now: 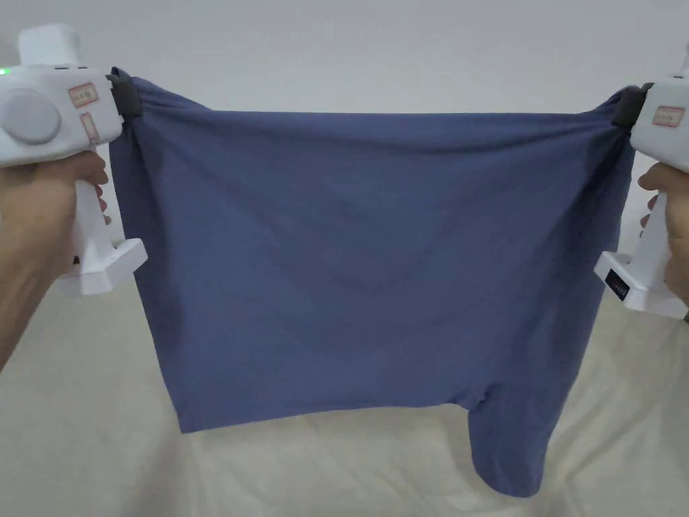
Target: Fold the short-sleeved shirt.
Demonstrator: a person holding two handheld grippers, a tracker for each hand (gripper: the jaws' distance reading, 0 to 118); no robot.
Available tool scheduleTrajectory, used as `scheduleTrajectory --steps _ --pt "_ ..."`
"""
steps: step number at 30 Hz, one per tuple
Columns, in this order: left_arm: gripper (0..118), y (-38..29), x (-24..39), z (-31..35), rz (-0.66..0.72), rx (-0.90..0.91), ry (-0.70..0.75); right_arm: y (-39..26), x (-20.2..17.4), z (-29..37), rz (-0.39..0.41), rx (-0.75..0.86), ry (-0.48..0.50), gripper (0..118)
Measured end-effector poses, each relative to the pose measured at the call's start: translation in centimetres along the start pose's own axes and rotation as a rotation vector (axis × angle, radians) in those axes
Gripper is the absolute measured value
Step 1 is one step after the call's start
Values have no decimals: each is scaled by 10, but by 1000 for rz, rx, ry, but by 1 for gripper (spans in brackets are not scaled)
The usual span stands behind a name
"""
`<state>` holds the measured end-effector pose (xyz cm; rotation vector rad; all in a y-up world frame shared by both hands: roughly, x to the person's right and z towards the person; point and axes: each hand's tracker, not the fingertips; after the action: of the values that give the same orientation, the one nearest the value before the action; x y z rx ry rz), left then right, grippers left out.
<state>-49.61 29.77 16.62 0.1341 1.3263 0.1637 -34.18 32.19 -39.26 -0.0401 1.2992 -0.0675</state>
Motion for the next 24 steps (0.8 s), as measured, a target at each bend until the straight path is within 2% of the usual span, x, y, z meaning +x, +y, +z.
scheduleTrajectory --steps 3,5,11,13,17,18,22,23,24 --pt "4 -8 -6 -18 13 -11 -24 -6 1 -11 5 -12 -21 6" --pt "4 -13 -5 -22 71 -16 -85 -10 4 -22 6 -13 -30 6" --pt "4 -21 -9 -49 59 14 -73 -33 6 -37 23 21 15 6" --pt "4 -35 -10 -37 56 16 -77 -50 8 -38 22 27 34 6" --pt "4 -88 -19 -26 33 -22 -92 -104 19 -33 -17 -7 45 6" --pt "4 -105 -20 -19 19 -34 -91 -125 18 -32 -17 -15 87 6" --pt "4 -178 -34 25 57 -90 -130 -201 40 7 14 -81 95 6" --pt "4 -196 -34 37 24 -139 -136 -218 44 18 24 -111 92 6" --pt "4 -213 -33 49 -32 -110 -116 -233 49 31 27 -134 112 6"
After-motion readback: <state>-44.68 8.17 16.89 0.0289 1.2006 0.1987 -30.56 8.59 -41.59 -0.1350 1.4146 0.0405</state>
